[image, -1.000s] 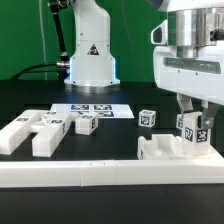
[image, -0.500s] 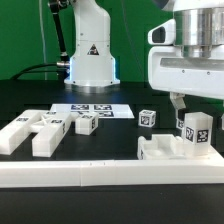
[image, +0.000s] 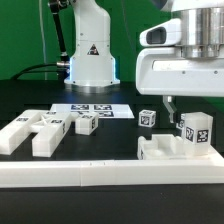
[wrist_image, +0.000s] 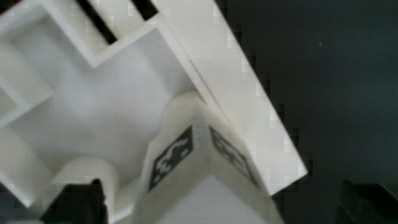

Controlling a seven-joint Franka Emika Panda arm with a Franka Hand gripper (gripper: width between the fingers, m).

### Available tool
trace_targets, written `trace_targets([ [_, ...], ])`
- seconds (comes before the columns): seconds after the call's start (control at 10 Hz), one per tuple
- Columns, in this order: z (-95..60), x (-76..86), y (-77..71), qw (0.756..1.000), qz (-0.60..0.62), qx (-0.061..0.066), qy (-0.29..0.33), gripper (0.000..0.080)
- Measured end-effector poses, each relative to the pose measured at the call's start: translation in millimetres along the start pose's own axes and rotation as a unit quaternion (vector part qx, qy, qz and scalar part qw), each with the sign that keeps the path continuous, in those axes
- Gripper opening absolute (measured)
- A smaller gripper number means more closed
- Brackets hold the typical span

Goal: Assemble chair

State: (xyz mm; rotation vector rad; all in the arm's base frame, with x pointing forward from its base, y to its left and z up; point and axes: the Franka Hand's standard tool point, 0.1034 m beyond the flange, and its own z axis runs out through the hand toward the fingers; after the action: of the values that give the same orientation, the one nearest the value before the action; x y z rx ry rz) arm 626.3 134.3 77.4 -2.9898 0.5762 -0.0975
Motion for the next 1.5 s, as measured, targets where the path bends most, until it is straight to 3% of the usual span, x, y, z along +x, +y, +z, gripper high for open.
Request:
trace_targets([
  [0.7, 1.7, 0.7, 3.6, 0.975, -0.221, -0.005, -0.001, 0.0649],
  [0.9, 1.8, 0.8, 3.9, 0.975, -0.223, -0.005, -0.001, 0.0411],
  [1.0, 1.8, 1.0, 4.3, 0.975, -0.223, -0.006, -0.001, 0.0411],
  [1.1, 1.8, 1.7, 5.6, 0.976, -0.216, -0.006, -0.001, 0.0291],
  [1.4, 1.9, 2.0, 6.4, 0.982, -0.187, -0.004, -0.001, 0.0291],
  [1.5, 1.8, 2.4, 7.1, 0.993, -0.117, -0.003, -0.001, 0.0291],
])
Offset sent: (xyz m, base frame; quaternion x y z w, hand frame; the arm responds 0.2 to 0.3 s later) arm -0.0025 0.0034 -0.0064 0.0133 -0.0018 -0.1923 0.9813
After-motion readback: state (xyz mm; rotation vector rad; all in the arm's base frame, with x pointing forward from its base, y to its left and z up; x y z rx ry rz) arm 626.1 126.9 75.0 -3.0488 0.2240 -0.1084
